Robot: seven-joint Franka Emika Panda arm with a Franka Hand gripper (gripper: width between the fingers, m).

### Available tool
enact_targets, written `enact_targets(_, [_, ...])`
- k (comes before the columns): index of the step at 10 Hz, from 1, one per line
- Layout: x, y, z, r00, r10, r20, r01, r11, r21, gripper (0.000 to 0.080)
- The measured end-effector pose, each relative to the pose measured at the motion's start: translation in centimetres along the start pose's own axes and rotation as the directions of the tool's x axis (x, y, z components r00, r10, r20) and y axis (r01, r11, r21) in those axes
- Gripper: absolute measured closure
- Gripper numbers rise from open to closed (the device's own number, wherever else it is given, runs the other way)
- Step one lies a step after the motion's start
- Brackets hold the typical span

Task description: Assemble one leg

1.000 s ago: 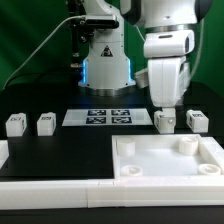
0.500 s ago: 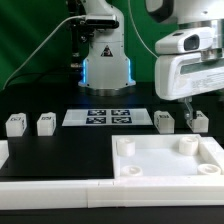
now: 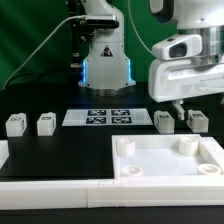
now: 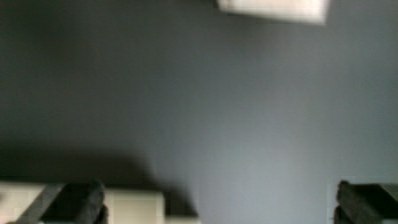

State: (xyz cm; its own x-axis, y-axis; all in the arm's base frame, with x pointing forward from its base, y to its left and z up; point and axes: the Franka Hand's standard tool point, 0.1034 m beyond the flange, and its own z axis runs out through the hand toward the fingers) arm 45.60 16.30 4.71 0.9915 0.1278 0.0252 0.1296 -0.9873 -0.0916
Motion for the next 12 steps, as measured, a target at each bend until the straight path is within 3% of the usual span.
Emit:
enact_targets(2, [-2.8,-1.5,0.5,0.971,0.06,0.233,-0.052,0.998,-0.039,0.0151])
enact_targets(4, [-2.4,-2.4,0.4,0.871,0.115,0.477,-0.085,0.993,-0.085,0.0151])
enact_targets(7, [-2.9,-1.8,0.7,0.702,0.124,0.702,-0.069,0.992,-0.106,0.0151])
enact_targets(8, [-3.6,-1.7,0.6,0.559,0.141,0.817,-0.058,0.99,-0.131,0.0151])
enact_targets(9, [-3.0,-1.8,1.4,0.516,0.146,0.844,-0.058,0.989,-0.136,0.0151])
enact_targets(12, [-3.3,-2.2,1.7,0.516,0.146,0.844,-0.051,0.989,-0.14,0.0151])
